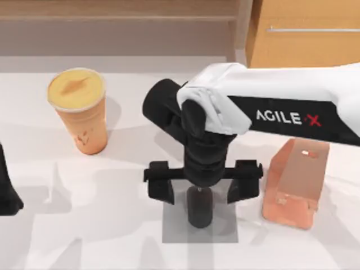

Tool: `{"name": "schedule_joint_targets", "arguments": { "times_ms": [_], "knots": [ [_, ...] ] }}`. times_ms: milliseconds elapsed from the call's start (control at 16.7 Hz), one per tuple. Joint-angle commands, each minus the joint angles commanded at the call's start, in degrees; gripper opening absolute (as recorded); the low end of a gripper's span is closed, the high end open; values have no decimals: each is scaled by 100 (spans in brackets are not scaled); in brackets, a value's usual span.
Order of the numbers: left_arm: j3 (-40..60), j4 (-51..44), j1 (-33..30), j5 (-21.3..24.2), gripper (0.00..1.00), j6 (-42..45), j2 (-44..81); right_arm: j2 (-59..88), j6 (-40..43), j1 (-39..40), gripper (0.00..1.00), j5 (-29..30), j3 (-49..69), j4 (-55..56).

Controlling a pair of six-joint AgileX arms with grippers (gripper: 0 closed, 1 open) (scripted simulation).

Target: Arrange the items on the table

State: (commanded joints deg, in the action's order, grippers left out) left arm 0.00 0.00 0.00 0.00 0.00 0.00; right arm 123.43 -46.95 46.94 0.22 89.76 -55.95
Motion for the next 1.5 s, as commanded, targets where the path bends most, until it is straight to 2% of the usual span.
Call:
{"name": "schedule_joint_targets", "arguments": {
  "times_ms": [300,660,900,1500],
  "knots": [
    [0,0,0,0,100,0,0,-72,216,-119,100,-25,188,58],
    [0,0,0,0,100,0,0,-20,1528,-1020,100,-83,743,219],
    [0,0,0,0,100,0,0,96,2728,-2155,100,-94,1044,134],
    [0,0,0,0,100,0,0,367,5511,-5723,100,-22,1450,-850]
  ]
}}
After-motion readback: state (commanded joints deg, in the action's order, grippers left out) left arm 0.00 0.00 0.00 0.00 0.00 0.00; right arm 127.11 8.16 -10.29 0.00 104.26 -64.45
